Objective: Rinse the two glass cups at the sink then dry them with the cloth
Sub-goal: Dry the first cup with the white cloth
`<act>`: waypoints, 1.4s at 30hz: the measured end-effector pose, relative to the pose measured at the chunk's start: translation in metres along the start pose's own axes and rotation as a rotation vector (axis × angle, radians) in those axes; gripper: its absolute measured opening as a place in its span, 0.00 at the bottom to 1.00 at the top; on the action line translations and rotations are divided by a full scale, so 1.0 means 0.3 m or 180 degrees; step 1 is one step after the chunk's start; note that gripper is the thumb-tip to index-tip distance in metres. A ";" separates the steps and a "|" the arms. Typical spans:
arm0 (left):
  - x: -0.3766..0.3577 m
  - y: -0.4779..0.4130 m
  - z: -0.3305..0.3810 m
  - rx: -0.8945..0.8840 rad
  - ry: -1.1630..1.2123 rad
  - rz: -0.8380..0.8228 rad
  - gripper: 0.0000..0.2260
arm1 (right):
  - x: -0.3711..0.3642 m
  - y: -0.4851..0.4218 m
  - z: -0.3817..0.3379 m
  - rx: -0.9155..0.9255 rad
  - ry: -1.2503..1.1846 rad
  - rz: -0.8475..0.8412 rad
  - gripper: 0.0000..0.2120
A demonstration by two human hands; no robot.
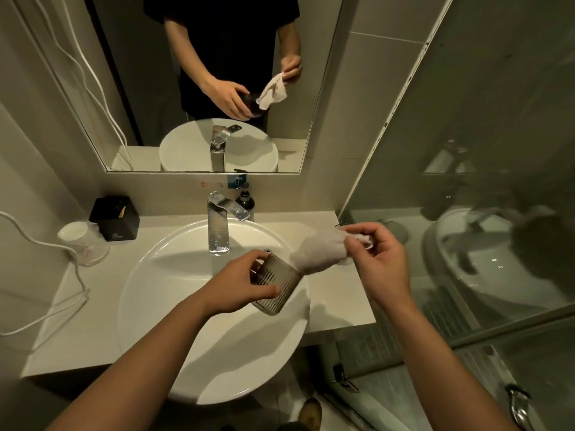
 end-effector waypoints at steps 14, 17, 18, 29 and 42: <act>-0.080 -0.002 0.100 -0.0038 0.1190 0.1006 0.36 | -0.109 -0.007 -0.028 -0.0465 0.0419 0.0510 0.22; -0.084 -0.002 0.103 0.0077 0.1472 0.0971 0.31 | -0.134 0.007 -0.030 -0.0685 -0.0109 0.0654 0.22; -0.083 -0.002 0.104 0.0107 0.1597 0.0990 0.27 | -0.143 0.016 -0.031 -0.0721 -0.0217 0.0570 0.19; -0.047 0.015 0.177 0.0105 0.2341 0.0933 0.26 | -0.164 0.090 -0.027 0.0553 0.0125 -0.0634 0.23; -0.025 0.028 0.190 -0.0049 0.2518 0.0546 0.22 | -0.193 0.087 0.009 0.0687 0.0528 -0.0287 0.23</act>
Point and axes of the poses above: each hand's wrist, its own y-axis away from the middle knuckle, its own x-axis out of the back of the hand, z = x × y, the point moved 2 cm from there along -y, towards the middle knuckle, and after that the axes turned 6 degrees about z, right-handed, at the moved point
